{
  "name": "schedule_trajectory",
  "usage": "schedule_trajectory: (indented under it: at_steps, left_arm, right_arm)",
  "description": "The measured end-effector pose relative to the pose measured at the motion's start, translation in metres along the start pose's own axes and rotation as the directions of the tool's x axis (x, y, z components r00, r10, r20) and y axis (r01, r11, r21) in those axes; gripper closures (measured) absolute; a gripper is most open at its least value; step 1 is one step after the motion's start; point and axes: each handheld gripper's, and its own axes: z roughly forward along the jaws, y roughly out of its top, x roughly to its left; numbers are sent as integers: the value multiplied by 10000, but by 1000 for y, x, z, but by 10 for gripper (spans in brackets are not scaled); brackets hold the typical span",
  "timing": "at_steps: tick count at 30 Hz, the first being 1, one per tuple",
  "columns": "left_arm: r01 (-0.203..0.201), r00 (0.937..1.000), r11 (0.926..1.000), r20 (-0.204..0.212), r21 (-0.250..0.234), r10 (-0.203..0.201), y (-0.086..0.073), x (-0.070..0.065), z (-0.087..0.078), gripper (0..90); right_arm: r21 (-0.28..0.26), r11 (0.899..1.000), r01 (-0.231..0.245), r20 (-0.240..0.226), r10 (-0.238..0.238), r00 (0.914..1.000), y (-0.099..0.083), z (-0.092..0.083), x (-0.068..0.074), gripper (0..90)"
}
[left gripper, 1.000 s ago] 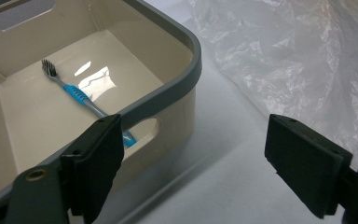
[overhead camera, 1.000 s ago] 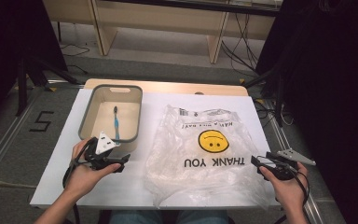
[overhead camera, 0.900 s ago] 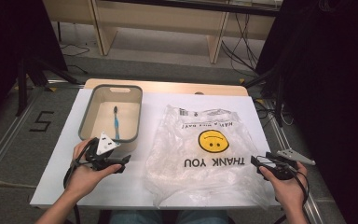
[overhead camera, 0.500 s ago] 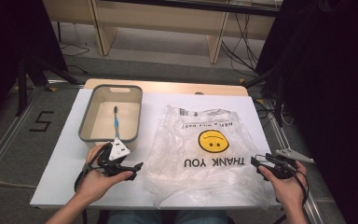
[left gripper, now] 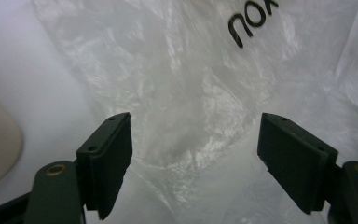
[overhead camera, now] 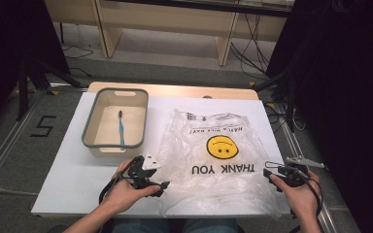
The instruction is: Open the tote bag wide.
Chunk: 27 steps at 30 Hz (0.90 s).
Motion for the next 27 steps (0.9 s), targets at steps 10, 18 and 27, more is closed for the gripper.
schedule_trajectory:
  at_steps: [10, 18, 27]
  left_arm:
    - [-207, 9979, 9903, -580, 1371, 289, -14, -1, 21, 355]
    - [250, 9995, 9875, -203, 1558, -221, -13, -1, 19, 547]
    - [122, 9996, 9863, -289, 1643, -76, -10, -4, 20, 788]
  right_arm:
    - [408, 9991, -65, 435, 47, 9990, -2, -4, -3, 420]
    - [769, 9961, -436, 429, 404, 9983, -5, -2, -7, 459]
    - [1639, 9860, -312, -466, 393, 9981, -7, 3, -2, 755]
